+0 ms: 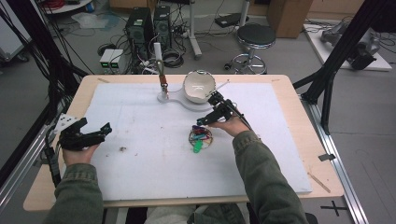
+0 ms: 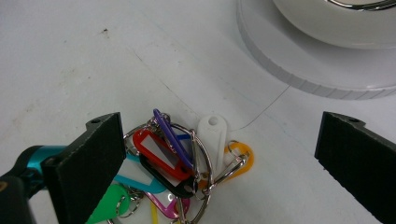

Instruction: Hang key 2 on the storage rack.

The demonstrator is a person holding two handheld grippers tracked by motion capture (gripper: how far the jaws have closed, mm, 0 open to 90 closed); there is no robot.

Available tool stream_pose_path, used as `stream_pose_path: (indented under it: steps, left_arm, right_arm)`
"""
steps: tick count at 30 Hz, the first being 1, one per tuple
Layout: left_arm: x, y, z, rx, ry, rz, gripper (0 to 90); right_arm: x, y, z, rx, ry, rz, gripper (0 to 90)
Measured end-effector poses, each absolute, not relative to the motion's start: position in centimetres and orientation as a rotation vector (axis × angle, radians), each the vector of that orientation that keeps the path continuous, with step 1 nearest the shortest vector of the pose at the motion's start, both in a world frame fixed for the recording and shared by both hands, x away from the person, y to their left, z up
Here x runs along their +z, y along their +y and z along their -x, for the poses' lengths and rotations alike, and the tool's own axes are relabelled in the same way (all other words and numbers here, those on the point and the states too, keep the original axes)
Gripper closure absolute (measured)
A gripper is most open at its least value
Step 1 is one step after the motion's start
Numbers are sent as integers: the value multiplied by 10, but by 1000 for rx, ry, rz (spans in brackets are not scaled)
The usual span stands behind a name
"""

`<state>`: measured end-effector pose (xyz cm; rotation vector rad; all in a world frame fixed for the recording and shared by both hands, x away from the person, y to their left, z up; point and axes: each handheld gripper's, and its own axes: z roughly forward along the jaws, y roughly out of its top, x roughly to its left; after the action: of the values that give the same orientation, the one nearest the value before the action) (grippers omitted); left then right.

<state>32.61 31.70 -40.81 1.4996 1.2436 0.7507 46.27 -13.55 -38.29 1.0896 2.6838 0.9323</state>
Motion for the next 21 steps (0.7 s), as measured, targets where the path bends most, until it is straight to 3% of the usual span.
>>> stream_pose_path:
  steps: [9, 12, 13, 16, 21]
  left_arm:
    - [-408, 317, -326, 749, 1244, -1500, 17]
    - [-408, 317, -326, 749, 1244, -1501, 17]
    - [-408, 317, -326, 750, 1244, -1503, 17]
    - [-408, 317, -326, 750, 1243, -1506, 17]
    - [-409, 317, -326, 749, 1245, -1508, 17]
  right_arm:
    - [-393, -128, -461, 886, 2707, -1044, 9]
    - [-395, -125, -460, 874, 2723, -1026, 64]
    - [-396, -124, -461, 884, 2739, -996, 159]
    - [-397, -123, -461, 878, 2742, -985, 171]
    - [-401, -120, -461, 858, 2769, -966, 271]
